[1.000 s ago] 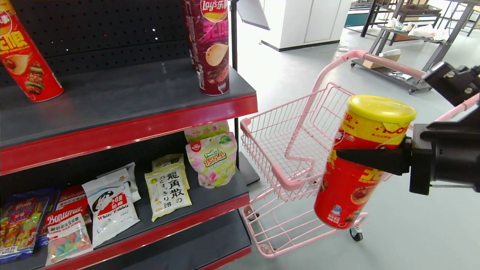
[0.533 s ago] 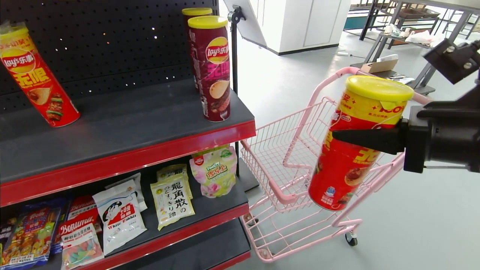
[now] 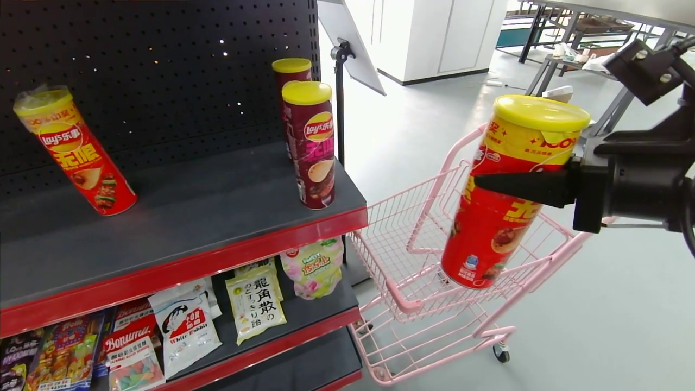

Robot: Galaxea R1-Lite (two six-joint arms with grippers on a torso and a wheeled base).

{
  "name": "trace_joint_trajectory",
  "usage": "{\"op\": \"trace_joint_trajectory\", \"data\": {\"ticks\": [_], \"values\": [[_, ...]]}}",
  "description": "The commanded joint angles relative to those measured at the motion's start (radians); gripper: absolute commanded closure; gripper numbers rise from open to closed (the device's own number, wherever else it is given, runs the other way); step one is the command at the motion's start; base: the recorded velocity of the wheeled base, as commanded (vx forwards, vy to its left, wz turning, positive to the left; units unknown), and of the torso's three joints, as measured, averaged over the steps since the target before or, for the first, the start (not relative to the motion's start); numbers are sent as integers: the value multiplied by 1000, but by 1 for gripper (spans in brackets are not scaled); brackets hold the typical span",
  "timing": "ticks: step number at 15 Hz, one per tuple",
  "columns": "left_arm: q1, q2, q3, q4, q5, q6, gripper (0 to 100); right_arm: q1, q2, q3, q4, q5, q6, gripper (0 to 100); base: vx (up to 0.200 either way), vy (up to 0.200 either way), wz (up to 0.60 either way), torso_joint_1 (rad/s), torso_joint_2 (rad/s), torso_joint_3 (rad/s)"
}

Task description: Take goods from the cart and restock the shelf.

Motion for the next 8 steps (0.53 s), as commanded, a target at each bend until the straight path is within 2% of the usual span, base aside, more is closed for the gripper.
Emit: {"op": "trace_joint_trajectory", "data": {"ticks": [1,4,8], "values": [[0,1,0,0,0,0,0,0,2,1,0,-2,-1,100,0,0,0,178,-417,-261],[0,1,0,0,0,6,0,0,-3,12,-2,-5,-3,100,0,0,0,94,-232,-132],[0,1,0,0,0,6,0,-2,-10,20,0,-8,-4,100,-200,0,0,17,-12,-16]]}}
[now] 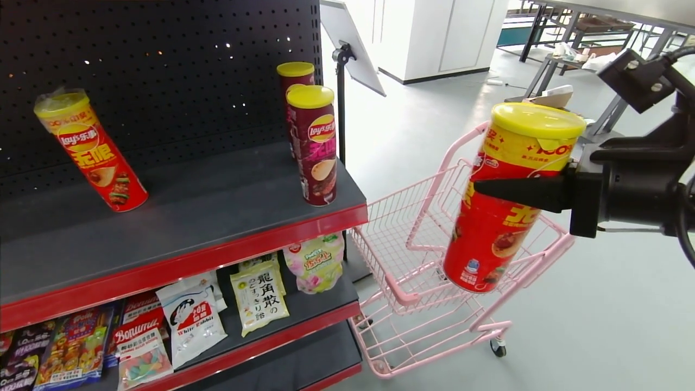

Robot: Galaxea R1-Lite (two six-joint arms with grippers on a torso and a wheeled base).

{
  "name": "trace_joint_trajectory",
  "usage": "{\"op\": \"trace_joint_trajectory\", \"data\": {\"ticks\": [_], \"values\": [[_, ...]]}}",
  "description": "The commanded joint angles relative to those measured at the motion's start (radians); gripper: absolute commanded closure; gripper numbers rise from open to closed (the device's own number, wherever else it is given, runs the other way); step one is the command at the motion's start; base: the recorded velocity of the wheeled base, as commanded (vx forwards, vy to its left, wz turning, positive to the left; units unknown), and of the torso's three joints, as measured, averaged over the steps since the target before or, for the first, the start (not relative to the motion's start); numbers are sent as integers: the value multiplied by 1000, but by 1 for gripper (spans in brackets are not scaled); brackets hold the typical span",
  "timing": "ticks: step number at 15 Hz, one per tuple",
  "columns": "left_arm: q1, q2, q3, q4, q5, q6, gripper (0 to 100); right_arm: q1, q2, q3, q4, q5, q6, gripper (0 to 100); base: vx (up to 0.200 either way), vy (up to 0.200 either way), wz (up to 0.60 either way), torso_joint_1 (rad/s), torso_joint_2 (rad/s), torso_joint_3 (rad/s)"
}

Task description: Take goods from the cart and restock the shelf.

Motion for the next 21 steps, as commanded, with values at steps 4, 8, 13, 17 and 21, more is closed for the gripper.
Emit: {"op": "trace_joint_trajectory", "data": {"ticks": [4,8,13,17,21], "values": [[0,1,0,0,0,-3,0,2,-8,22,0,-36,0,100,0,0,150,-2,-1,2],[0,1,0,0,0,-3,0,2,-7,28,-1,-37,0,100,0,0,600,6,1,-4],[0,1,0,0,0,-3,0,1,-10,33,-1,-37,0,100,0,0,480,5,4,6],[0,1,0,0,0,-3,0,7,-59,119,-49,-31,-17,100,0,0,0,0,0,0],[0,1,0,0,0,-1,0,33,-65,229,-242,-8,-18,100,0,150,0,1,-1,4]]}}
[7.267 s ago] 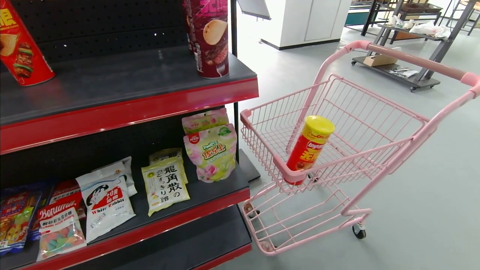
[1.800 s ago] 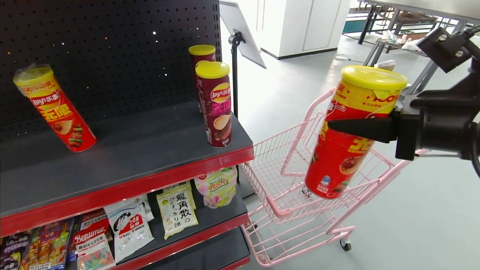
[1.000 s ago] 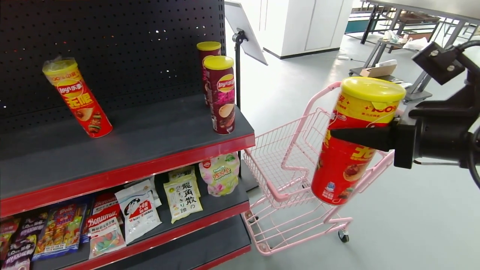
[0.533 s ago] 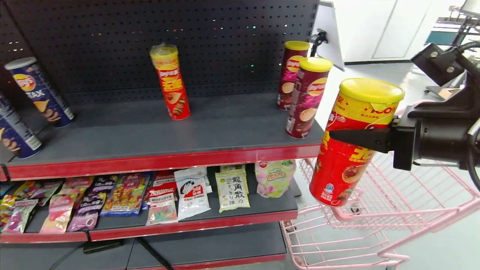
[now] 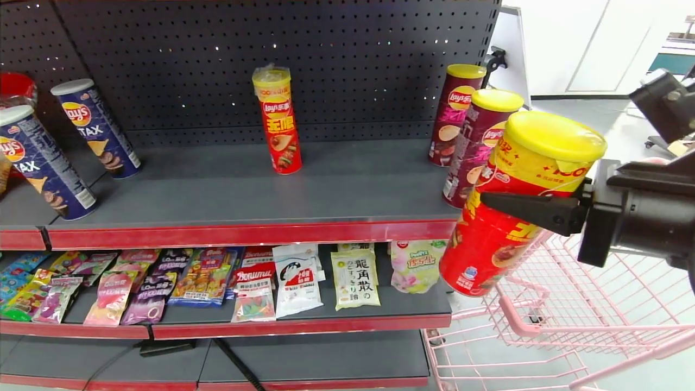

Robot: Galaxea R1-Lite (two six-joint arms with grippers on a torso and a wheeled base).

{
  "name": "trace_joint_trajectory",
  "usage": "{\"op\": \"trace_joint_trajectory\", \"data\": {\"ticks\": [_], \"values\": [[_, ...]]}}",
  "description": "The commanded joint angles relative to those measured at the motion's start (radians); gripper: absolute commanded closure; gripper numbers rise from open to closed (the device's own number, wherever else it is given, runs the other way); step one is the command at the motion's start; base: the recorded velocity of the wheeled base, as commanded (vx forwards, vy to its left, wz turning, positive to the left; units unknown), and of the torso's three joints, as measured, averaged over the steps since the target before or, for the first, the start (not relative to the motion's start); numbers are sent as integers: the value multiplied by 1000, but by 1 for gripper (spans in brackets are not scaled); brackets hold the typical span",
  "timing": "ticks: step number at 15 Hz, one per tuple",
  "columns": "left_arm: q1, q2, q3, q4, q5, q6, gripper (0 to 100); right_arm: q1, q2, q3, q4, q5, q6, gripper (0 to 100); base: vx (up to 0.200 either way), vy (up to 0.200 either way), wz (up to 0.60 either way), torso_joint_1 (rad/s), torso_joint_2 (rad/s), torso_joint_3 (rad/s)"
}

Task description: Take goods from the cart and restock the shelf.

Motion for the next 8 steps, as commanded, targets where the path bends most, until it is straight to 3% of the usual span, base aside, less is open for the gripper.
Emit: {"op": "trace_joint_trajectory", "data": {"ticks": [1,4,8], "values": [[0,1,0,0,0,0,0,31,-12,98,-86,-1,-1,100,0,200,0,-2,-2,-2],[0,1,0,0,0,0,0,66,-38,125,-92,-1,1,100,0,200,0,12,10,1],[0,1,0,0,0,0,0,63,-9,65,-95,-18,-7,100,0,200,0,0,2,5]]}}
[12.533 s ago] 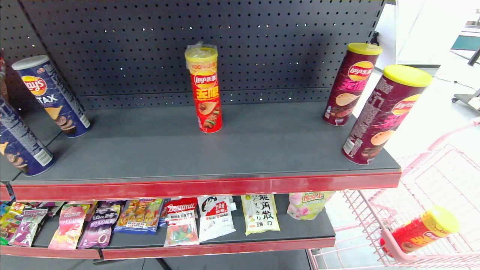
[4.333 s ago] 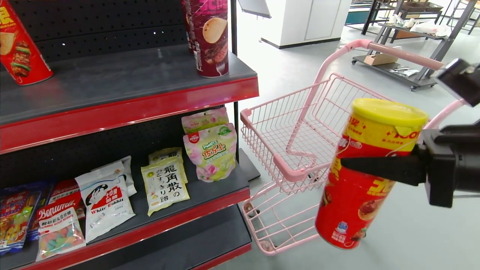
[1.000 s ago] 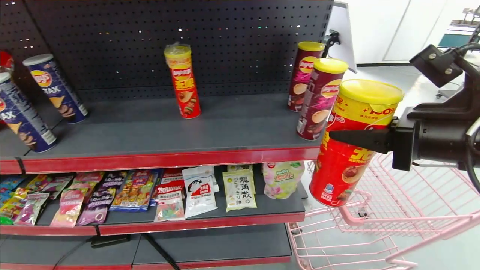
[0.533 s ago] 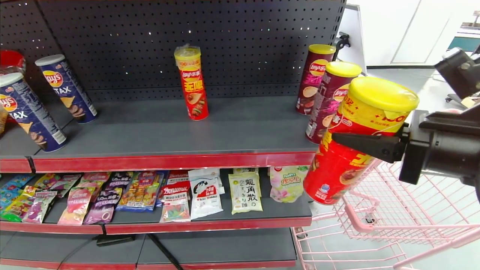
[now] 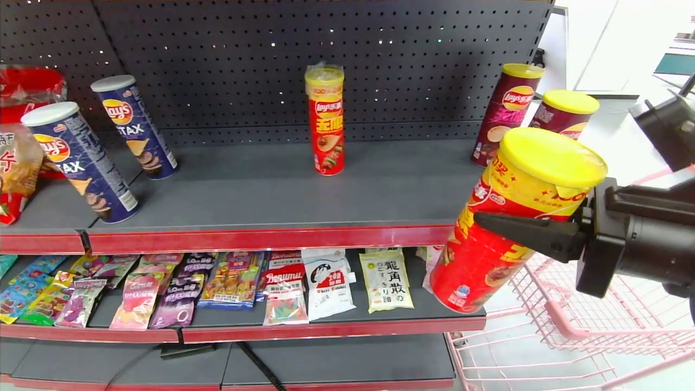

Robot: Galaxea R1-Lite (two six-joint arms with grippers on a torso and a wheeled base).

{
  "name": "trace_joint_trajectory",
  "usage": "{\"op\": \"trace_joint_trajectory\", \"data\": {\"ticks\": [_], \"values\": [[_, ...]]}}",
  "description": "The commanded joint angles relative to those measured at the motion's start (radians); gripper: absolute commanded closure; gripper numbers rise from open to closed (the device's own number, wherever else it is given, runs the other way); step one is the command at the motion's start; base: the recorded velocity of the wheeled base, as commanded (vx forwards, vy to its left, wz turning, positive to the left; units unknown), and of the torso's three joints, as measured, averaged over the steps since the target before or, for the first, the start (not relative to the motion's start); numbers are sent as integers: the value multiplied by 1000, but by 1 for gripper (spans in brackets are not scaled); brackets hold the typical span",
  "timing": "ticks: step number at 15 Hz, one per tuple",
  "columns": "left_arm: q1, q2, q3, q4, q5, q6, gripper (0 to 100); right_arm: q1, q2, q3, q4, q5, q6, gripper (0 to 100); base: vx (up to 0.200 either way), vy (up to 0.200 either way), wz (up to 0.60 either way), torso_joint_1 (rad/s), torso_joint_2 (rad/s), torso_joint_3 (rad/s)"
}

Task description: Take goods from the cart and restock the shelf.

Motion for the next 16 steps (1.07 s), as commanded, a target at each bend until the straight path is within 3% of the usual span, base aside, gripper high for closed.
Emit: {"op": "trace_joint_trajectory", "data": {"ticks": [1,9,16], "values": [[1,1,0,1,0,0,0,0,14,-27,2,-26,-6,100,0,200,0,2,-2,2],[1,1,0,1,0,0,0,0,6,-51,4,-8,-1,100,0,200,0,5,4,1],[1,1,0,1,0,0,0,23,-31,-44,7,-6,-3,100,29,0,0,0,0,0]]}}
